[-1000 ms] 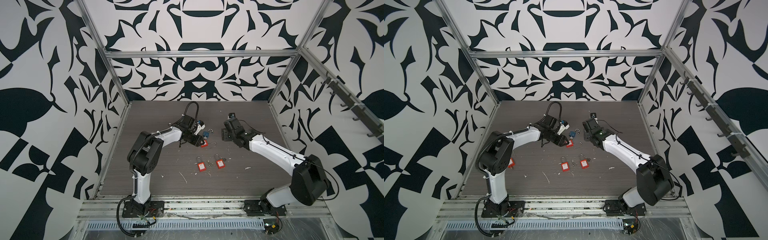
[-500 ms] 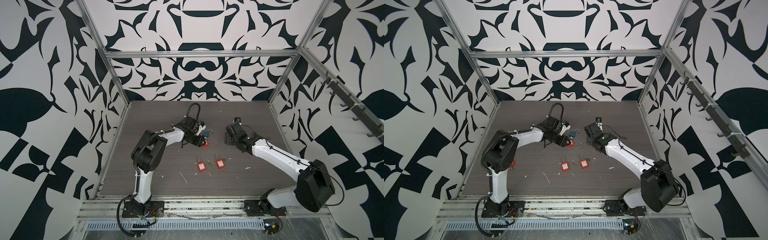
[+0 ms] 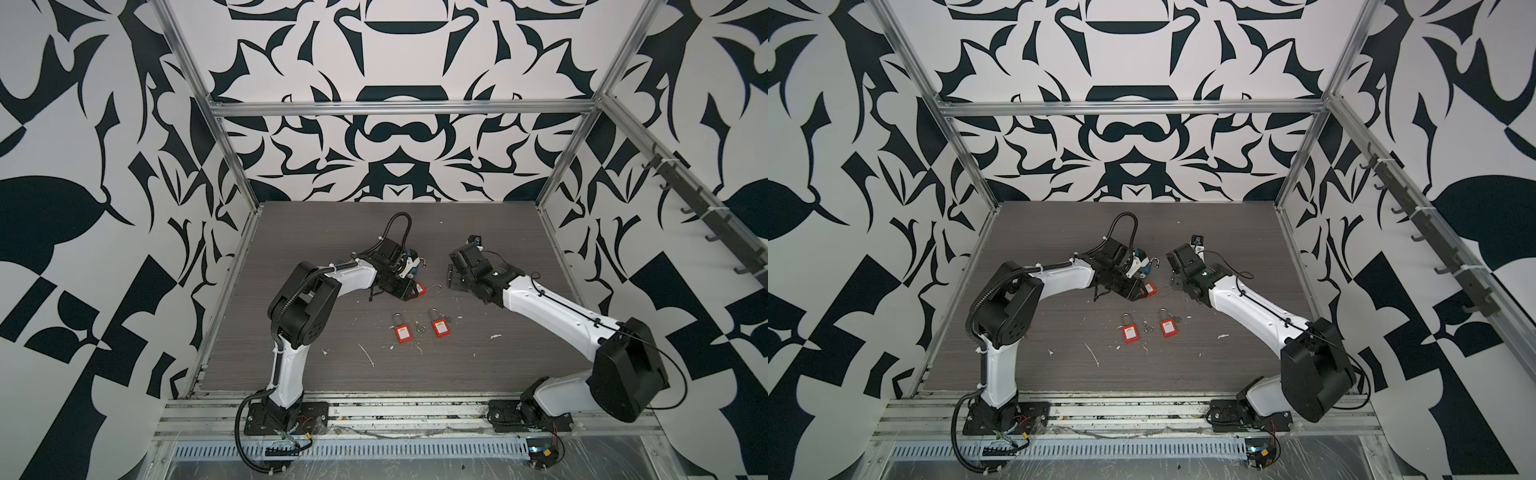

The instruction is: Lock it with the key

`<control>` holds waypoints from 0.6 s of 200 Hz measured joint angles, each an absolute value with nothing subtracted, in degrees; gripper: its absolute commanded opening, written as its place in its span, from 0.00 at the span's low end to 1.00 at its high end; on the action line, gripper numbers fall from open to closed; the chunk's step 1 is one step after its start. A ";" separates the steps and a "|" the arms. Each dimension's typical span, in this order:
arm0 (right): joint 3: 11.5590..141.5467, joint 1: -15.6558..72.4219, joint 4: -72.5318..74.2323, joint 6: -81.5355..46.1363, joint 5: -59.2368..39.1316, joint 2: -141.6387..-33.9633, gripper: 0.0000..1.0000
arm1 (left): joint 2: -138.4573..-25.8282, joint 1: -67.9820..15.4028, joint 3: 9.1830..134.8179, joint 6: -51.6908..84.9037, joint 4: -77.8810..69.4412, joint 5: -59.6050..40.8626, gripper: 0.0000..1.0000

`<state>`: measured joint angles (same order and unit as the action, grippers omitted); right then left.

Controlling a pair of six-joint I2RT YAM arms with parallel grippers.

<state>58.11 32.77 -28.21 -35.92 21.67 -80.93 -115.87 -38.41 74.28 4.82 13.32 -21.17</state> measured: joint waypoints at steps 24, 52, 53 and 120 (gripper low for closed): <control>57.98 32.88 -28.49 -35.97 20.43 -80.03 0.75 | -115.87 -39.66 74.24 6.59 13.32 -22.59 0.49; 57.19 32.93 -28.67 -36.25 20.14 -77.36 0.72 | -115.55 -40.56 73.69 8.69 12.97 -24.67 0.49; 57.14 32.95 -28.69 -36.27 20.14 -77.30 0.72 | -115.50 -40.58 73.65 8.78 12.93 -24.80 0.49; 54.78 33.21 -30.28 -38.70 20.62 -75.13 0.70 | -113.16 -41.91 70.59 12.60 7.38 -27.22 0.49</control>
